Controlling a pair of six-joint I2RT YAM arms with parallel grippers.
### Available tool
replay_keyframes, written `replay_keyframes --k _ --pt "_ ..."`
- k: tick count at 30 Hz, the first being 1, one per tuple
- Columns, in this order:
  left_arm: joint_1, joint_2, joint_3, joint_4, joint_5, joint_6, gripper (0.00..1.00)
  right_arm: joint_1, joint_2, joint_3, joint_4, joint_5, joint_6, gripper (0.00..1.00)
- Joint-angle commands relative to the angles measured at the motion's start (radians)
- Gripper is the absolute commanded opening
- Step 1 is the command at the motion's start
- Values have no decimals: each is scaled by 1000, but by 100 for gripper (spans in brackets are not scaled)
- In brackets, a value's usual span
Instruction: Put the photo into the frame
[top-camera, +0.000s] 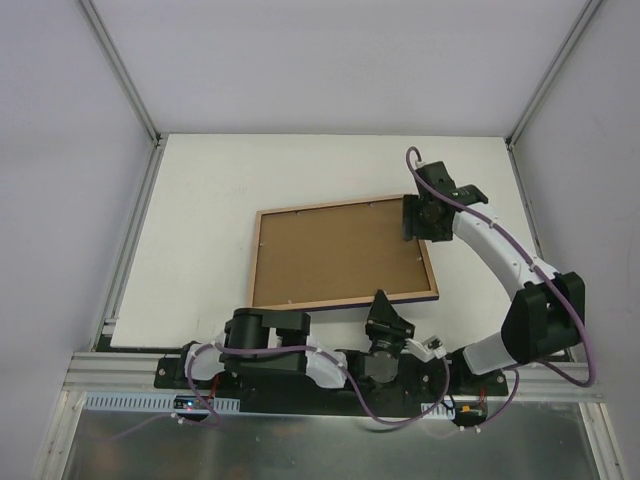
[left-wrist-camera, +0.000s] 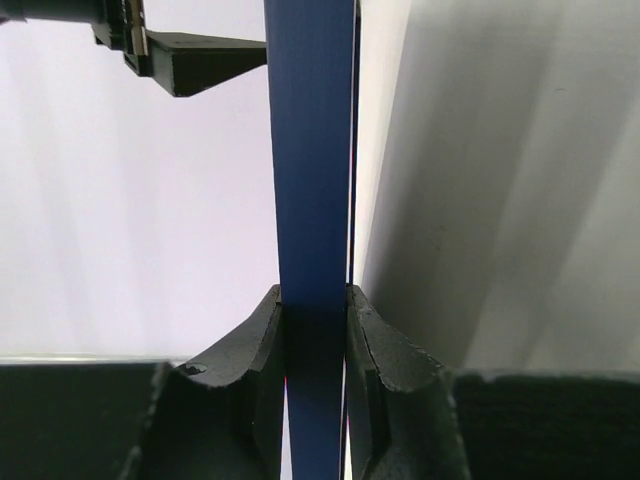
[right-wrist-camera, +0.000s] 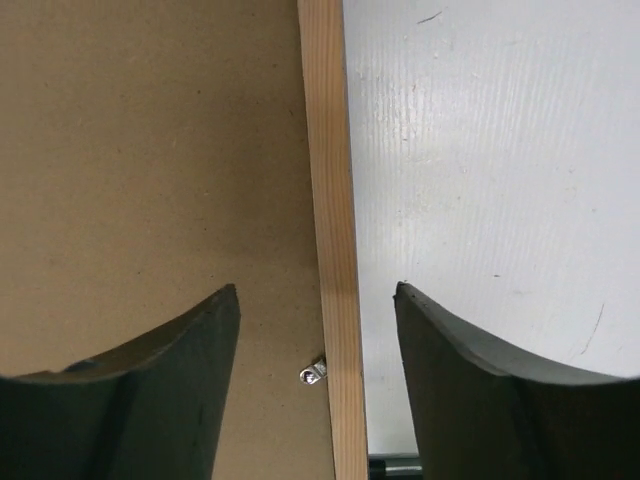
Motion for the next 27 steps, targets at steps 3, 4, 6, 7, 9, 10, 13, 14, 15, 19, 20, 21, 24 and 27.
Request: replay_keyframes --k 3,4,6,7,9,10,13,14,15,19,20,21,24,27 --pt "5 -178 23 323 2 103 0 -17 -155 99 -37 -18 15 78" --pt "5 -195 14 279 10 81 0 -23 -174 109 -37 -27 17 80" --pt "11 -232 -1 173 19 22 0 -29 -220 131 -41 -31 21 84" --pt "15 -255 -12 109 25 -23 0 -34 -235 140 -44 -36 26 85" --pt "21 -307 -26 -43 41 -125 0 -45 -269 152 -44 -50 30 85" --pt "24 -331 -33 -110 50 -179 0 -48 -283 154 -46 -50 32 86" --pt "36 -394 -35 -289 71 -291 0 -54 -329 159 -44 -45 41 86" --pt "39 -411 -32 -335 76 -314 0 -58 -343 155 -44 -38 44 86" --pt "44 -429 -32 -376 84 -339 0 -61 -359 155 -44 -24 49 86" --pt "70 -499 -9 -546 108 -425 0 -89 -421 152 -52 39 75 86" --pt "77 -518 -1 -588 117 -452 0 -101 -433 149 -51 47 84 86" --pt "87 -537 11 -681 134 -504 0 -115 -447 146 -48 56 92 86" --pt "120 -598 77 -958 206 -665 0 -152 -482 132 -25 50 113 87" --pt "165 -643 144 -1143 283 -762 0 -175 -502 117 -6 45 128 87"
